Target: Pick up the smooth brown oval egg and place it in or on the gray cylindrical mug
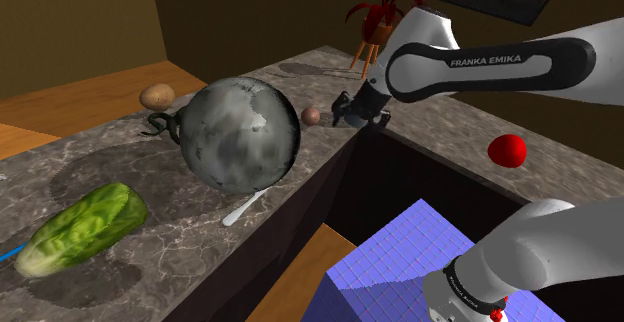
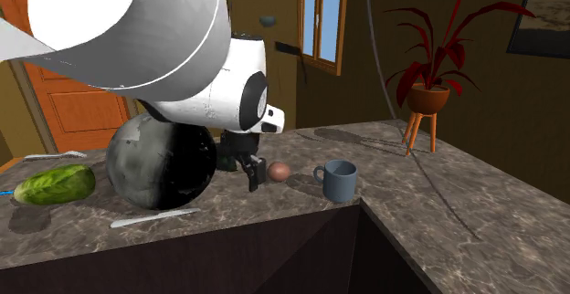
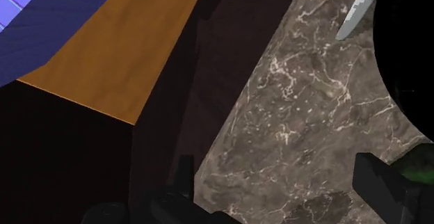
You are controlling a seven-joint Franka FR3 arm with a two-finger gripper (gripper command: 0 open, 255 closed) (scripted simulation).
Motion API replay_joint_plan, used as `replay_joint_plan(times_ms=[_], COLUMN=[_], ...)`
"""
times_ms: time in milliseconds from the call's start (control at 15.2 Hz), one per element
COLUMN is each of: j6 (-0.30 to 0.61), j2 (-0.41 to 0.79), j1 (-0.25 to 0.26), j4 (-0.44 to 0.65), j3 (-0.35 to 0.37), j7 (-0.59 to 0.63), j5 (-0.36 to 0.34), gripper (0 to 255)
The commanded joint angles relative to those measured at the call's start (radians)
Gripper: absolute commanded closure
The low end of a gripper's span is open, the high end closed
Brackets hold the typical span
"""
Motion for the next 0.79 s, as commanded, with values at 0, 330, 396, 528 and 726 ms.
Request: replay_joint_plan(times_ms=[0,330,396,528,726], j6=[0.094,0.31,0.35,0.427,0.531], j2=[0.064,0.241,0.277,0.35,0.458], j1=[-0.02,-0.075,-0.086,-0.109,-0.135], j4=[0.012,0.068,0.082,0.114,0.169], j3=[0.021,0.069,0.077,0.089,0.092], j7=[0.074,0.263,0.305,0.395,0.553], j5=[0.015,0.011,0.002,-0.027,-0.102], gripper=[0,0,0,0,0])
